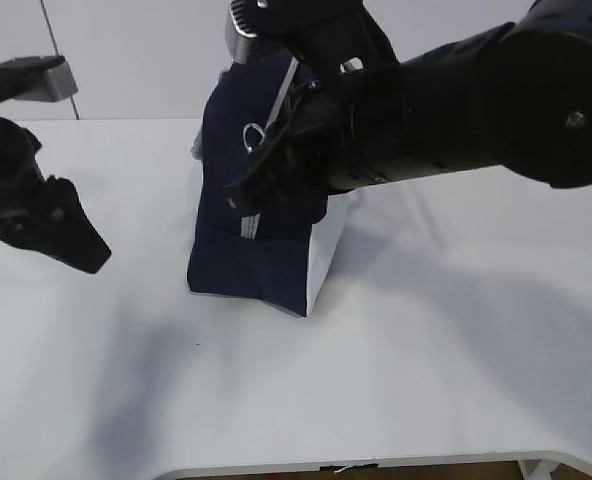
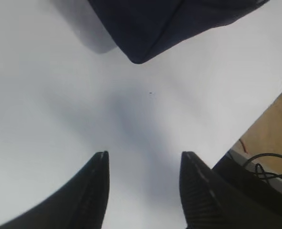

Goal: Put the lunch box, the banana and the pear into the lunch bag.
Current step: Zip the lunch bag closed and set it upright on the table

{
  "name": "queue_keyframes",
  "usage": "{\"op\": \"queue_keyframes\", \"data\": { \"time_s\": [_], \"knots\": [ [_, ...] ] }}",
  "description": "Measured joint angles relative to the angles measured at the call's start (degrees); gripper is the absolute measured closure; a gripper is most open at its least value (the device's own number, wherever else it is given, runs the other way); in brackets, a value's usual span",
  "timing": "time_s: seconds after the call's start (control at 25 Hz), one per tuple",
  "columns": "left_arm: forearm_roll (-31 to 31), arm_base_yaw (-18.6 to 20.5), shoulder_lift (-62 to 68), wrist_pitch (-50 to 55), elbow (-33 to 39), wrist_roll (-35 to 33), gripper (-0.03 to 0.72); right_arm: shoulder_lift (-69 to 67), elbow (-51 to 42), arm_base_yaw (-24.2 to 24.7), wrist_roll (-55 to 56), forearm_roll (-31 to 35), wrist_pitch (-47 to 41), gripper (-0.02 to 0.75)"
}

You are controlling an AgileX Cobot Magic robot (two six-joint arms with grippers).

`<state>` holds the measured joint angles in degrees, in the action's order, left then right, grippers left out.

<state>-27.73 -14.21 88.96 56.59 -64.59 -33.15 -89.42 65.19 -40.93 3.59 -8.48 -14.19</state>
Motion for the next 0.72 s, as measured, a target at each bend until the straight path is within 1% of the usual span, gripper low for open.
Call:
{"op": "queue_keyframes", "data": {
  "time_s": [0.12, 0.28, 0.36, 0.44, 0.56, 0.72],
  "knots": [
    [-5.75, 0.00, 0.00, -6.04, 5.60, -6.33, 0.339, 0.00, 1.46, 0.00, 0.00, 0.00, -3.48, 0.720],
    [-16.31, -0.26, 0.00, -14.45, 12.23, -18.19, 0.339, 0.00, 3.03, 0.00, 0.00, 0.13, -7.41, 0.720],
    [-20.72, -1.63, 0.00, -19.22, 14.50, -23.75, 0.339, 0.00, 3.70, 0.00, 0.00, 0.48, -8.68, 0.720],
    [-23.48, -3.51, 0.00, -22.94, 15.34, -27.54, 0.339, 0.00, 4.34, 0.00, 0.00, 1.10, -9.81, 0.720],
    [-25.16, -6.95, 0.00, -29.48, 15.60, -30.12, 0.339, 0.00, 5.14, 0.00, 0.00, 2.24, -10.74, 0.720],
    [-25.91, -11.62, 0.13, -37.91, 15.60, -30.63, 0.339, 0.00, 5.38, 0.00, 0.00, 2.79, -11.29, 0.720]
  ]
}}
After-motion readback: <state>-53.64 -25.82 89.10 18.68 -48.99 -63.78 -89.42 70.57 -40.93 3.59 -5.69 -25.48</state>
